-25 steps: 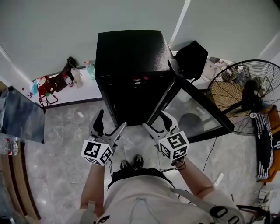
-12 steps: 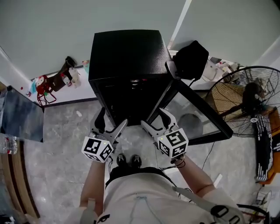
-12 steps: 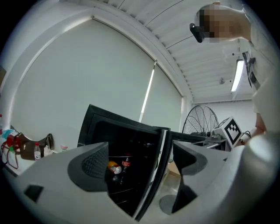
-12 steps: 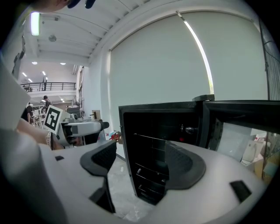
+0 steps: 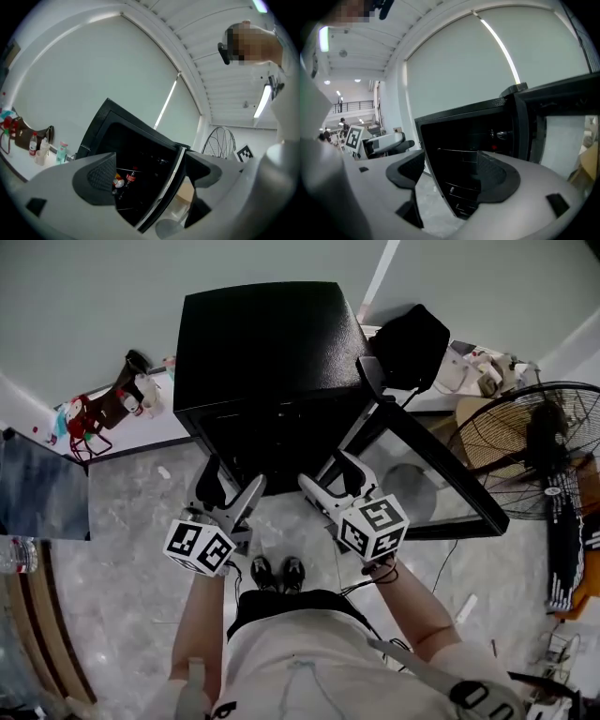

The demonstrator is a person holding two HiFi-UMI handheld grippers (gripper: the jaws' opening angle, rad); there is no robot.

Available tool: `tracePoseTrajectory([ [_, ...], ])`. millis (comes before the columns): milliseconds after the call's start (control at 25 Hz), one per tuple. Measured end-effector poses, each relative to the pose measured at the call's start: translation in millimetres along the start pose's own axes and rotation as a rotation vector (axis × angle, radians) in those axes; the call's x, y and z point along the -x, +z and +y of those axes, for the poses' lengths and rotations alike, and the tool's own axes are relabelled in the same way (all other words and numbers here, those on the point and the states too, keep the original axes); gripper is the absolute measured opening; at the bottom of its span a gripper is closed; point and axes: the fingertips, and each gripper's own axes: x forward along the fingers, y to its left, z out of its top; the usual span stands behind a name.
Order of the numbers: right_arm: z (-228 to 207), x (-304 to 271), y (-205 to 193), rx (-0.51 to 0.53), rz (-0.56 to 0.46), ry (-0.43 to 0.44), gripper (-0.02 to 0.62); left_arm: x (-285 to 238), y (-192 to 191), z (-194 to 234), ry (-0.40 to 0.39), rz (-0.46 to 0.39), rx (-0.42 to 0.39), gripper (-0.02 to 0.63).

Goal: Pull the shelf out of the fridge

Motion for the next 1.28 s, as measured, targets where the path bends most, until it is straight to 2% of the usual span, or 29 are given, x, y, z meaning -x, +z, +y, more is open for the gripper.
tracePoseTrajectory([
  [120, -7, -12, -1, -0.104, -0.017, 0.014, 0.334, -9, -7, 9, 0.015, 0.008, 0.033, 0.448],
  [280, -12, -27, -7, -0.123, -0.001, 0.01, 0.334, -17, -18, 24, 0.017, -0.002, 0.077, 0.448],
  [400, -16, -34, -12, -0.175, -0.002, 0.014, 0.334, -20, -19, 31, 0.019, -0.013, 0.138, 0.451],
  [600, -21, -43, -13, -0.379, -0.051, 0.064, 0.334, -23, -21, 44, 0.042, -0.038, 0.262, 0.454],
  [720, -32, -49, -14, -0.502, -0.106, 0.059, 0.334, -29, -27, 52, 0.059, -0.049, 0.33, 0.457],
  [840, -43, -58, -14, -0.662, -0.167, 0.066, 0.334, -37, -32, 60, 0.058, -0.084, 0.428, 0.457],
  [1000, -57, -65, -16, -0.984, -0.295, 0.118, 0.334, -44, -39, 72, 0.059, -0.18, 0.645, 0.457],
  [1120, -59, -79, -15, -1.078, -0.348, 0.162, 0.334, -47, -42, 83, 0.057, -0.246, 0.768, 0.457],
  [1280, -67, -96, -22, -1.159, -0.373, 0.161, 0.334, -54, -44, 97, 0.058, -0.326, 0.875, 0.457],
])
